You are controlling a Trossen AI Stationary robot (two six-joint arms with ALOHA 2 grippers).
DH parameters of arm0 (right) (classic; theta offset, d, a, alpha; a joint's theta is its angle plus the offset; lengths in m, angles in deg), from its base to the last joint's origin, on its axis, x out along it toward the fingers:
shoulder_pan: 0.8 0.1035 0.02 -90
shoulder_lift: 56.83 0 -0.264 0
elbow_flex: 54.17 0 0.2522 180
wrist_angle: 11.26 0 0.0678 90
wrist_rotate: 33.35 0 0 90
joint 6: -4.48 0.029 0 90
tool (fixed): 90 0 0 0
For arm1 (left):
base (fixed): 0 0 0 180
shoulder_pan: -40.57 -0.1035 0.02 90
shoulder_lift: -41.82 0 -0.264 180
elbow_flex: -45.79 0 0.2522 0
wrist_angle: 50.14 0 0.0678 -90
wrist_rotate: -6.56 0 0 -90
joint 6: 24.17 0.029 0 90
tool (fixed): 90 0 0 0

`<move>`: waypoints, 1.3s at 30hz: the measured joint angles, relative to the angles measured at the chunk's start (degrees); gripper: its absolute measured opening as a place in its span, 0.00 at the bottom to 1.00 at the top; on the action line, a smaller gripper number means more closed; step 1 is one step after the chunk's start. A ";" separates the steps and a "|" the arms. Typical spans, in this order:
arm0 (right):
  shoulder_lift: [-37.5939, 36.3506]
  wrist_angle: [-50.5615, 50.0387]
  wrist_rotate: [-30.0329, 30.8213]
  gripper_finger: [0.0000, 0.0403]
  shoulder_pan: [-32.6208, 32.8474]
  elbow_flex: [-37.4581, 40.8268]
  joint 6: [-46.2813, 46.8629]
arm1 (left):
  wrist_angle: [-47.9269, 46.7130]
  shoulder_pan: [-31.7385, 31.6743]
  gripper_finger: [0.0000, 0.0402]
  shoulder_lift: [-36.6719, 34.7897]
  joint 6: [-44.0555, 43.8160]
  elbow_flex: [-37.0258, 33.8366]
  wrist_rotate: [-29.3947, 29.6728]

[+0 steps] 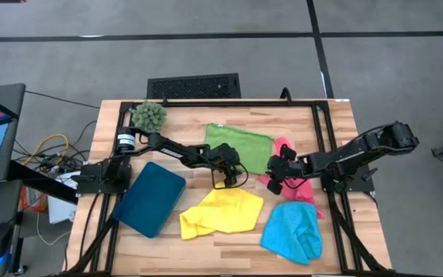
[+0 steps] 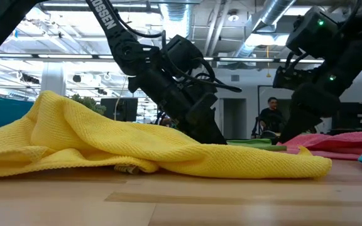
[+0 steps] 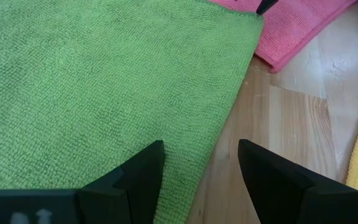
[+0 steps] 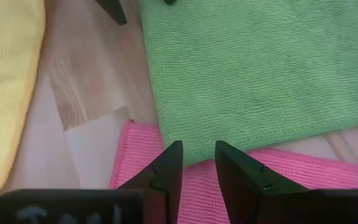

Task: Fold microfiber towels
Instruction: Fold the green microfiber towel

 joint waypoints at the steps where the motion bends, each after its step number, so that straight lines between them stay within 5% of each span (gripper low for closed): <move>1: 0.00 0.60 0.00 0.30 0.09 0.23 -0.02 | -0.01 0.00 0.51 0.00 0.00 0.00 0.02; 30: 2.13 7.43 0.41 0.30 0.44 4.35 -0.01 | -0.15 -0.28 0.51 0.00 -1.86 -0.03 -0.07; 39: 4.26 5.92 -1.72 0.30 0.44 0.23 3.42 | -1.97 -0.39 0.51 -1.95 -4.13 -0.24 0.21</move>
